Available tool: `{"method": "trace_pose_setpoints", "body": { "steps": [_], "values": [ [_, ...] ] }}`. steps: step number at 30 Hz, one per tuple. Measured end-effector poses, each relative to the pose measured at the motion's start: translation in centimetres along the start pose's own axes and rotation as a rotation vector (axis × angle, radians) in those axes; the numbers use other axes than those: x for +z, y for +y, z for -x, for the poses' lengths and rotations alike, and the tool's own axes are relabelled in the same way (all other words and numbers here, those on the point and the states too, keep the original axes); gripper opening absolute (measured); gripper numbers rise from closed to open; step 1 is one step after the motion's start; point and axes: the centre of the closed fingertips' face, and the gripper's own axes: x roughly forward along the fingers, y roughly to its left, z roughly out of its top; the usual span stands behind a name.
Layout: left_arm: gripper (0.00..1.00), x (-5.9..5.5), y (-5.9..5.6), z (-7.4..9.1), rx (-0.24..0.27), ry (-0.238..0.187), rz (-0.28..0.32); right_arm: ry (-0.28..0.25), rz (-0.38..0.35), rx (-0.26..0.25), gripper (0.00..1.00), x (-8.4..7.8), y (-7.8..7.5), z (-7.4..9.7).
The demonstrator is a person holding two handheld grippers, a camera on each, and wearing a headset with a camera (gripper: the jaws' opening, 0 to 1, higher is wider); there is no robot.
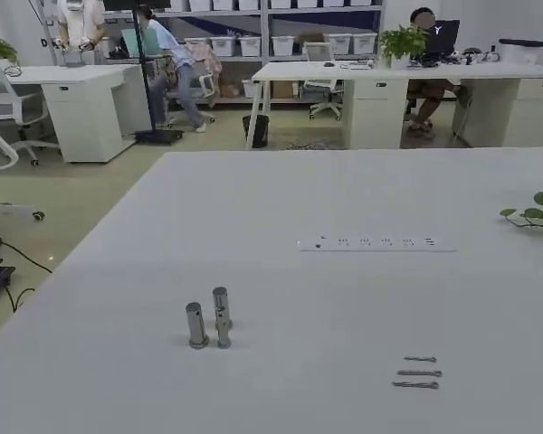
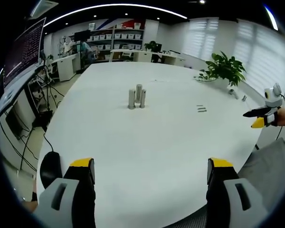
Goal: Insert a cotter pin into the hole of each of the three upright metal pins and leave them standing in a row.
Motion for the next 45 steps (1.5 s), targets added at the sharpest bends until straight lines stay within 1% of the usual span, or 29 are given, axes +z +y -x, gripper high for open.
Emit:
{"method": "trace_pose_setpoints", "body": {
  "steps": [3, 7, 10, 12, 13, 16, 18, 20, 24, 32, 37, 41, 44, 45],
  "values": [
    [0.97, -0.2, 0.1, -0.2, 0.001, 0.011, -0.008, 0.000, -0.004, 0.001, 1.00, -0.1, 0.0, 0.0],
    [0.97, 0.0, 0.2, -0.6, -0.008, 0.018, -0.016, 0.007, -0.005, -0.003, 1.00, -0.1, -0.1, 0.0],
    [0.96, 0.1, 0.2, -0.8, -0.029, 0.032, -0.036, 0.014, -0.008, -0.004, 1.00, -0.2, -0.2, 0.0],
    [0.96, 0.4, 0.3, -0.9, -0.040, 0.034, -0.032, 0.015, -0.007, -0.008, 1.00, -0.2, -0.2, 0.0],
    [0.96, 0.6, 0.4, -0.9, -0.044, 0.030, -0.025, 0.016, -0.008, -0.007, 1.00, -0.2, -0.2, 0.0],
    [0.96, 1.6, 0.6, -0.9, -0.052, -0.010, 0.019, 0.017, -0.012, -0.010, 1.00, -0.2, -0.2, 0.0],
    [0.95, 2.1, 0.7, -0.9, -0.056, -0.030, 0.045, 0.019, -0.012, -0.009, 1.00, -0.2, -0.1, 0.0],
    [0.95, 2.2, 0.7, -1.0, -0.057, -0.032, 0.053, 0.021, -0.012, -0.010, 1.00, -0.2, -0.1, 0.0],
    [0.95, 2.1, 0.8, -1.0, -0.054, -0.023, 0.041, 0.014, -0.013, -0.012, 1.00, 0.0, 0.0, 0.1],
    [0.95, 1.9, 0.7, -0.9, -0.065, -0.012, 0.039, -0.001, -0.012, -0.024, 1.00, 0.4, -0.1, 0.4],
    [0.95, 1.7, 0.8, -0.8, -0.065, -0.004, 0.030, -0.001, -0.012, -0.026, 1.00, 0.5, -0.1, 0.4],
    [0.95, 1.9, 0.9, -0.8, -0.073, -0.005, 0.024, 0.004, -0.012, -0.018, 1.00, 0.5, 0.0, 0.3],
    [0.94, 2.3, 1.1, -0.8, -0.079, -0.003, 0.001, 0.014, -0.001, -0.020, 1.00, 0.4, 0.1, 0.2],
    [0.94, 2.5, 1.3, -0.8, -0.080, 0.003, -0.016, 0.016, 0.000, -0.021, 1.00, 0.4, 0.1, 0.2]
  ]
}}
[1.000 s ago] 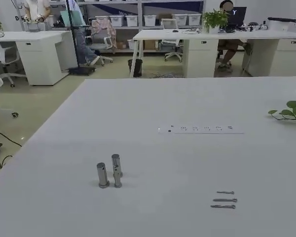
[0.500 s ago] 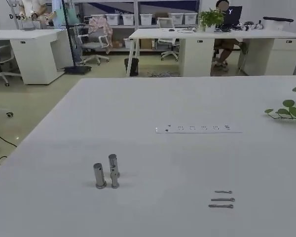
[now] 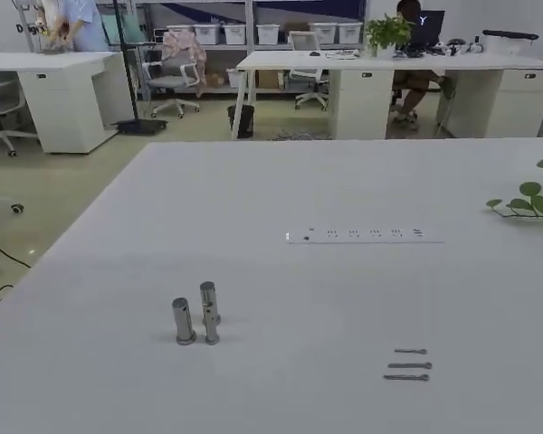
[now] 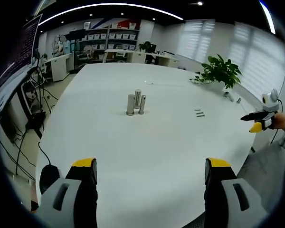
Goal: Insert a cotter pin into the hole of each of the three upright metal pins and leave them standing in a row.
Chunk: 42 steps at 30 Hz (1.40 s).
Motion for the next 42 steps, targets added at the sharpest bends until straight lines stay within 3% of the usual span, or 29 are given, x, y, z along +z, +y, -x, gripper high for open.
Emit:
{"method": "trace_pose_setpoints", "body": {
  "steps": [9, 22, 31, 35, 42],
  "values": [
    [0.92, 1.8, 1.4, -0.7, -0.009, 0.016, -0.093, 0.011, -0.016, 0.012, 1.00, -0.5, 0.3, -0.9],
    [0.88, 4.8, 2.6, -2.8, -0.050, -0.010, -0.133, 0.012, -0.024, 0.007, 1.00, -0.6, 0.4, -1.1],
    [0.80, 5.2, 4.6, -5.8, -0.054, 0.022, -0.150, 0.016, -0.022, 0.005, 1.00, -0.6, 0.7, -1.4],
    [0.77, 5.5, 4.7, -6.8, -0.050, 0.028, -0.175, 0.019, -0.022, 0.007, 1.00, -0.5, 0.9, -1.5],
    [0.70, 6.1, 4.7, -9.1, -0.062, 0.021, -0.169, 0.020, -0.029, 0.011, 1.00, -0.7, 1.4, -1.8]
  ]
}}
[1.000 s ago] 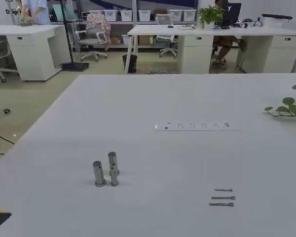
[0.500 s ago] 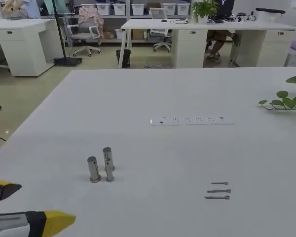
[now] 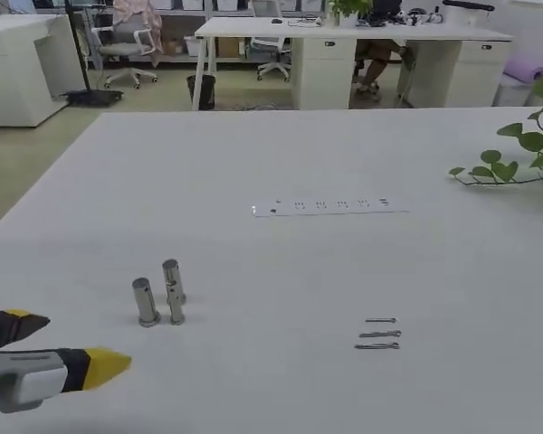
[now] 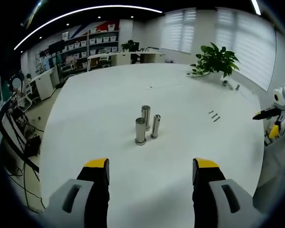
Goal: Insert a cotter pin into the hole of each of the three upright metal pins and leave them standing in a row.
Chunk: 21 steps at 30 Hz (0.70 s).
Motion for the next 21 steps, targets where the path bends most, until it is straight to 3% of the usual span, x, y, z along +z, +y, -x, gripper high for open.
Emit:
{"method": "trace_pose_setpoints", "body": {
  "steps": [13, 21],
  "values": [
    [0.58, 0.8, 0.9, -2.5, 0.023, -0.017, 0.016, 0.010, -0.023, -0.009, 0.99, -0.8, -0.3, -0.3],
    [0.53, 0.9, 1.3, -3.9, 0.034, -0.011, -0.005, 0.009, -0.042, -0.018, 0.99, -0.9, -0.5, -0.4]
  ]
}}
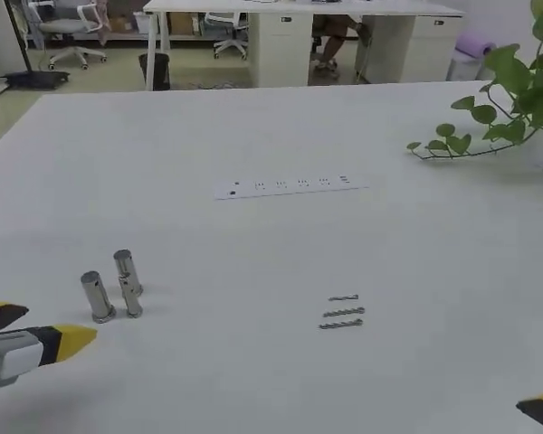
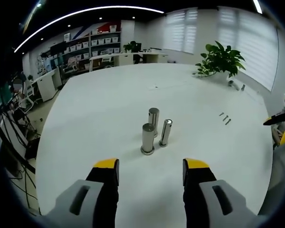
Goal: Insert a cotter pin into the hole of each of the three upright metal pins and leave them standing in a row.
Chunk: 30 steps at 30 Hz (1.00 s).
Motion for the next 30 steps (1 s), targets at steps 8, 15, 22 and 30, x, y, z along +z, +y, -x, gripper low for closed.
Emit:
{"method": "trace_pose_setpoints", "body": {
  "steps": [8, 15, 22, 30],
  "values": [
    [0.41, 1.2, 1.0, -1.0, 0.070, -0.028, -0.045, 0.021, -0.012, -0.002, 0.98, -0.9, 0.2, -0.2],
    [0.33, 2.2, 1.2, -1.7, 0.076, -0.038, -0.070, 0.030, -0.023, 0.005, 0.98, -1.3, 0.3, -0.3],
    [0.28, 2.4, 0.7, -2.5, 0.052, -0.037, -0.099, 0.036, -0.030, 0.006, 0.98, -1.6, 0.3, -0.3],
    [0.19, 2.7, 0.3, -3.7, 0.015, -0.042, -0.135, 0.044, -0.039, -0.003, 0.98, -1.9, -0.1, -0.2]
  ]
}}
